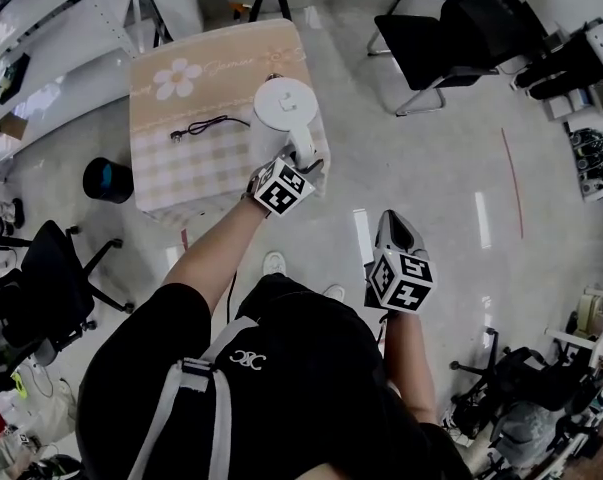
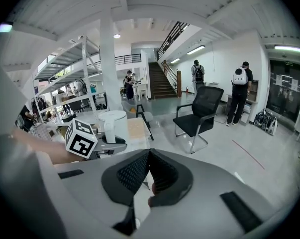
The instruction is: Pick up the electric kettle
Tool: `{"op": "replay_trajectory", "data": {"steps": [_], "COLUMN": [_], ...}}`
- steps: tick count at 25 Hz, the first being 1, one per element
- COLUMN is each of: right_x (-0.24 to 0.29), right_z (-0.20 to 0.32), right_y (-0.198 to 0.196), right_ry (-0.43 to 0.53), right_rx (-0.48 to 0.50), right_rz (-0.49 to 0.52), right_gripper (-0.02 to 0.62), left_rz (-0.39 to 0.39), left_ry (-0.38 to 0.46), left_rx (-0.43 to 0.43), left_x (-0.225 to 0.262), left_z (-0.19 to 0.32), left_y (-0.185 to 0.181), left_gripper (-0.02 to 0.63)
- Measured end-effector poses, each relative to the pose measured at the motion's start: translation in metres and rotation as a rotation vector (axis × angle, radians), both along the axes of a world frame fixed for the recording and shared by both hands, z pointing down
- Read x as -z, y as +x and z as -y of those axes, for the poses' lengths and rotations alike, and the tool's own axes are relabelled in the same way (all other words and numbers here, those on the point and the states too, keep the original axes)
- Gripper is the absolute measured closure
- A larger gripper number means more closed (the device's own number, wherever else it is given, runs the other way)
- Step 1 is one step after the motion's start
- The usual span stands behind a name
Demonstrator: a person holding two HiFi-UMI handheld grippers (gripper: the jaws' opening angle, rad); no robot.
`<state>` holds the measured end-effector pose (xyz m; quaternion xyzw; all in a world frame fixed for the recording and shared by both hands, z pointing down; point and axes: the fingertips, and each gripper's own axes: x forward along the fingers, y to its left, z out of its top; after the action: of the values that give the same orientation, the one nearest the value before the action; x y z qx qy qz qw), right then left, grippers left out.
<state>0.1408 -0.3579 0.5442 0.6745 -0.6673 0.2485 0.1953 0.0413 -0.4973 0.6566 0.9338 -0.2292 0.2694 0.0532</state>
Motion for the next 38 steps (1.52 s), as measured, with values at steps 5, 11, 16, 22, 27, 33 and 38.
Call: {"op": "replay_trajectory", "data": {"steps": [5, 11, 16, 22, 27, 33, 38], "right_x": [0.010, 0.027, 0.060, 0.083, 0.081, 0.081, 0.079], "right_z": [0.009, 0.016, 0.025, 0.030, 0.026, 0.023, 0.022], "right_y": [-0.006, -0.009, -0.001, -0.006, -0.013, -0.020, -0.026], "right_ry": [0.045, 0.141, 0.287, 0.345, 0.376, 0.379, 0.372], "right_rx": [0.018, -0.022, -0.107, -0.100, -0.076, -0.058, -0.045], "right_rz": [0.009, 0.043, 0.054, 0.057, 0.070, 0.082, 0.079], "right_gripper": [0.603, 0.603, 0.603, 0.603, 0.603, 0.603, 0.603], "left_rz": [-0.037, -0.091, -0.142, -0.177, -0.184, -0.200, -0.203], "left_ry": [-0.002, 0.047, 0.074, 0.070, 0.087, 0.063, 0.067], "left_rx": [0.020, -0.040, -0.059, -0.093, -0.090, -0.084, -0.073], "left_x": [0.025, 0.077, 0.122, 0.161, 0.168, 0.168, 0.169], "left_z": [-0.007, -0.032, -0.052, -0.079, -0.090, -0.095, -0.097], "left_y": [0.002, 0.011, 0.023, 0.025, 0.021, 0.018, 0.013], "left_gripper": [0.509, 0.509, 0.509, 0.508, 0.508, 0.508, 0.508]}}
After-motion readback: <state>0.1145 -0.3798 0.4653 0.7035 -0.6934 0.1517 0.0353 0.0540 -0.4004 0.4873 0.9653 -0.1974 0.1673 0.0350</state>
